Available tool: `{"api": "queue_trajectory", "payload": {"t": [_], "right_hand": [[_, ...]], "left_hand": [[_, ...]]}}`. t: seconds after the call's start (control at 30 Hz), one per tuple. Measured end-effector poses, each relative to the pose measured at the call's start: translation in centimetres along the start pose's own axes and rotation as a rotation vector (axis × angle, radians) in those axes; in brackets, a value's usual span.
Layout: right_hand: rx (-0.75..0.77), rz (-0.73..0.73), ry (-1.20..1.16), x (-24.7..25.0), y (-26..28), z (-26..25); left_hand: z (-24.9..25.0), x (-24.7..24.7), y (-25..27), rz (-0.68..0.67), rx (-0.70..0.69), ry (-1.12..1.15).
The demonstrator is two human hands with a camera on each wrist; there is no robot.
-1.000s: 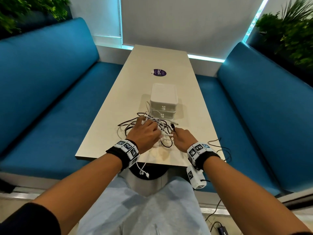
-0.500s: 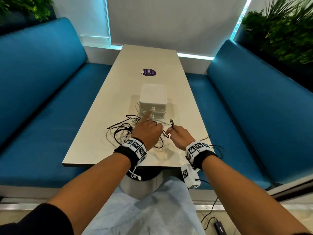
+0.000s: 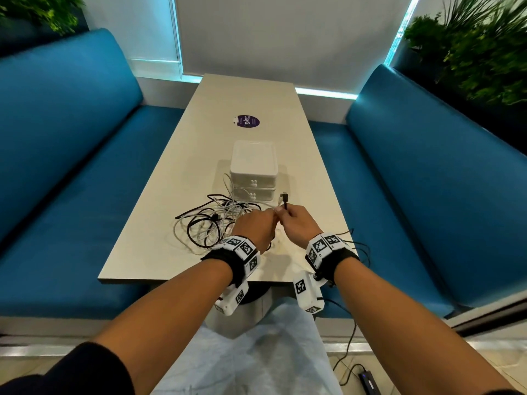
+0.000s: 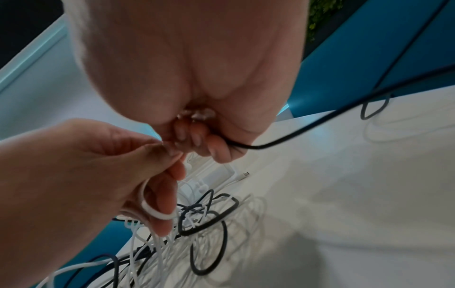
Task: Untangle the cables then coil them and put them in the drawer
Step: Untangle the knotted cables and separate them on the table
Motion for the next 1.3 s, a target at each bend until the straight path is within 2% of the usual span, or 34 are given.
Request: {"api": "queue_trajectory", "payload": {"t": [0.1, 0.2, 0.27, 0.4, 0.53, 0.6, 0.67, 0.8, 0.93, 1.03, 1.13, 1.23, 1.3], "right_hand": [[0.005, 0.022, 0.1, -0.1, -0.2, 0.7], [-0.017, 0.063, 0.389, 0.0, -0.4, 1.5], [-0.081, 0.094, 0.556, 0.2, -0.5, 2.0], [-0.184, 0.171, 0.711, 1.0, -0.5, 2.3], [-0.285, 0.236, 0.74, 4.0, -0.4, 3.6], [-0.256, 0.205, 0.736, 4.4, -0.6, 4.3], [-0.161, 0.149, 0.721, 3.9, -0.6, 4.1], [-0.006, 0.024, 0.507, 1.9, -0.1, 2.6], [-0.01, -0.049, 0.159, 0.1, 0.0, 1.1], [0.097, -0.073, 0.098, -0.7, 0.2, -0.5], [0.086, -0.159, -0.033, -1.6, 0.1, -1.4], [0.091, -0.208, 0.045, -2.6, 0.2, -2.0], [0.15, -0.209, 0.32, -2.7, 0.5, -1.5]], "left_hand": [[-0.1, -0.5, -0.1, -0.067, -0.02, 0.033], [-0.1, -0.8, 0.3, -0.172, -0.113, -0.105], [-0.3, -1.0, 0.8, -0.213, -0.126, -0.171], [-0.5, -1.7, 1.8, -0.164, -0.209, -0.287], [-1.8, -2.2, 2.6, -0.095, -0.289, -0.274], [-2.6, -2.5, 2.7, -0.098, -0.307, -0.263], [-2.7, -2.6, 2.7, -0.119, -0.306, -0.263], [-1.8, -2.4, 2.3, -0.143, -0.321, -0.308], [-1.3, -2.9, 2.5, -0.187, -0.371, -0.384], [-1.4, -3.6, 2.4, -0.242, -0.354, -0.383], [-1.5, -3.9, 2.0, -0.27, -0.321, -0.356], [-1.8, -4.2, 1.8, -0.284, -0.284, -0.318], [-2.3, -4.2, 1.9, -0.261, -0.273, -0.323]]}}
Point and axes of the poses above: each hand's wrist, its own y-axis away from the middle knuckle, its own x-axis out of the back of the hand, z = x × y, the point moved 2 cm from there along -y, towards the middle knuckle, and after that the axes turned 9 degrees about -x, right-handed, at the moved point
